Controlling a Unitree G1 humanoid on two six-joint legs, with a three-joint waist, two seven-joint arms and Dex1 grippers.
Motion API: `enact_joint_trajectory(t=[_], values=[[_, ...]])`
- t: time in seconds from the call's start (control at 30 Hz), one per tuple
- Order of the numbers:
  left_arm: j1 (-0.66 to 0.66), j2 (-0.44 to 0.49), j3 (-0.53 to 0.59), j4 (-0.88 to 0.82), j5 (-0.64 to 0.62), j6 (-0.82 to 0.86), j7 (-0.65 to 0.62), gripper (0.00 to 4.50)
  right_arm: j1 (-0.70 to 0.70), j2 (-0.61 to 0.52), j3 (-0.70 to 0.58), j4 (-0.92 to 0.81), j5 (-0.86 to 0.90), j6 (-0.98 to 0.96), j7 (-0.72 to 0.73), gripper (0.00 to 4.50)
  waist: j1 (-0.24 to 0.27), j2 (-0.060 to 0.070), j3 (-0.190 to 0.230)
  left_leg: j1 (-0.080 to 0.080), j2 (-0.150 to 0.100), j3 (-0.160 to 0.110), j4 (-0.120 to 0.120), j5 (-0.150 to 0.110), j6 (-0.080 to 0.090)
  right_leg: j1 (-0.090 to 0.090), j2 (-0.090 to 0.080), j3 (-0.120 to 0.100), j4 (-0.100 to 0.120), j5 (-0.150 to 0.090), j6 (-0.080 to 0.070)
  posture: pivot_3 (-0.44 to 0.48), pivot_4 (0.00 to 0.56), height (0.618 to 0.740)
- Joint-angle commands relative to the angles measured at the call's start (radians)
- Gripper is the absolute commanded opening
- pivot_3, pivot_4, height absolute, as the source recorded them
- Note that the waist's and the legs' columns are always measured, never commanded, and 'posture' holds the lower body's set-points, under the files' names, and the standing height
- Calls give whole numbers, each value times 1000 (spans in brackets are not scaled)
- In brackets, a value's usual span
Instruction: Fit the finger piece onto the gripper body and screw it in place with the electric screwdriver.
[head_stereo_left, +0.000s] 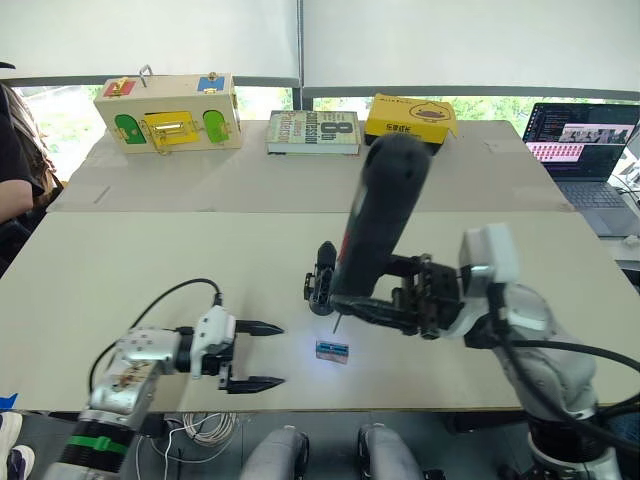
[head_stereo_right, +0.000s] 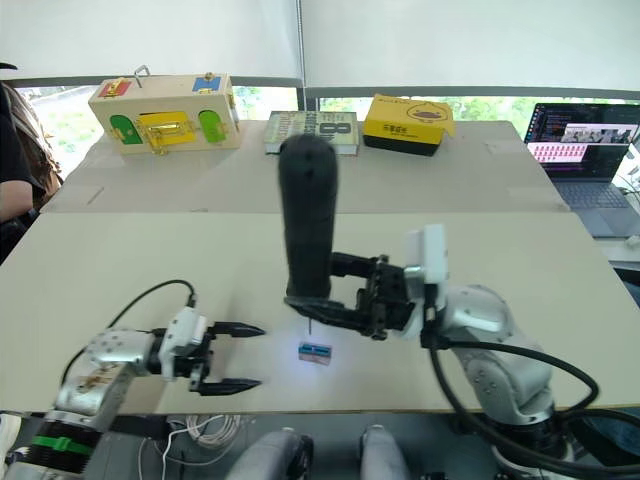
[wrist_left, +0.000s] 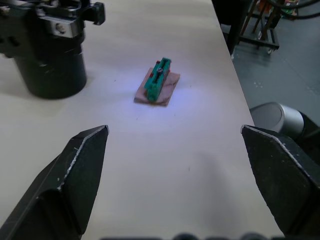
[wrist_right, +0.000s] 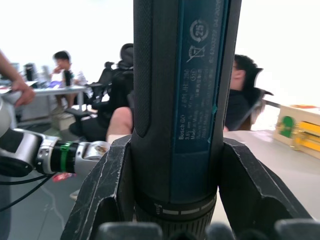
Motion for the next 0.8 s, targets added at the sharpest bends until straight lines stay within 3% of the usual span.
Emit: enact_joint_trajectory(t=[0.03,0.4,0.8], values=[[-35,-31,-38,-10,44,-18,55,4473,-22,26,22,16,-38,-88,38,1949,-1,0,0,0,0,0,0,0,0,0,1,0,0,0,0,0,150,740],[-68,-106,-143,34,123,-24,126,4473,-1,39,59,98,-106,-168,104,1949,-2,0,0,1,0,0,0,0,0,0,3,1,2,0,0,0,150,740],[-88,-113,-167,124,150,-86,127,4473,-7,50,67,143,-137,-177,111,1949,1,1,-1,5,-1,0,0,1,-1,3,2,1,2,0,0,0,150,740]])
